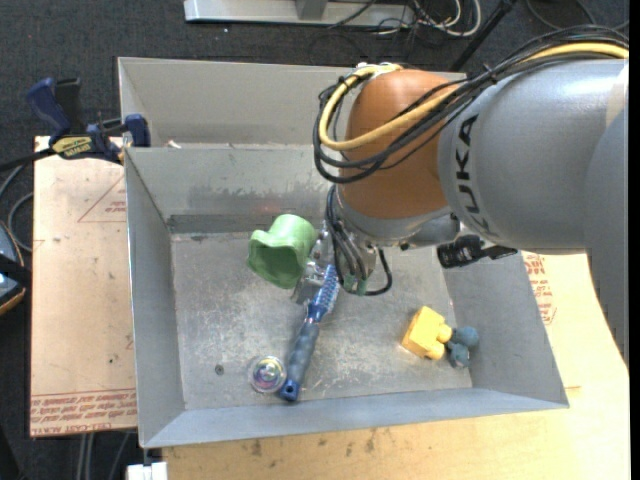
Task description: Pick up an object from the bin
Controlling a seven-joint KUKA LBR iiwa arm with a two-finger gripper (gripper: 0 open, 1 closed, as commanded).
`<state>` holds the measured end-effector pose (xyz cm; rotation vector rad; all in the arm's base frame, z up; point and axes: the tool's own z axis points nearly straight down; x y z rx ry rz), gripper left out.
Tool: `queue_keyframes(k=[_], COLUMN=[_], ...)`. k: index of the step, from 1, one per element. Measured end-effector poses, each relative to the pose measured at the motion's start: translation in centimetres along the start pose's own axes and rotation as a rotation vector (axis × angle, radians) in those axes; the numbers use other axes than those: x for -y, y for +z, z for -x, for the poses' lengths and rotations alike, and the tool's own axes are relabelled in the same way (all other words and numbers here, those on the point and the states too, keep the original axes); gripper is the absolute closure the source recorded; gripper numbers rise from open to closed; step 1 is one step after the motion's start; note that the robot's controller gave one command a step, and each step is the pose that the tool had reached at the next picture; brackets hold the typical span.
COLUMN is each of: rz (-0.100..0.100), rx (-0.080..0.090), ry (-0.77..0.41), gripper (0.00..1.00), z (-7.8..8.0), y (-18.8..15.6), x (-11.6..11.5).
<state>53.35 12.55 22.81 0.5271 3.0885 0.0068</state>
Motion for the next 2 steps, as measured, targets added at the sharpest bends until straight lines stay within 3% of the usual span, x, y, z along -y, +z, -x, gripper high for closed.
queue_keyframes(k=[1, 2], rz=[-0.011, -0.001], rx=[-0.017, 0.0], ry=[-0.039, -0.057], gripper=[1.0, 1.0], z=[-2.6, -2.5], y=[10.5, 2.1], x=[3.0, 3.2])
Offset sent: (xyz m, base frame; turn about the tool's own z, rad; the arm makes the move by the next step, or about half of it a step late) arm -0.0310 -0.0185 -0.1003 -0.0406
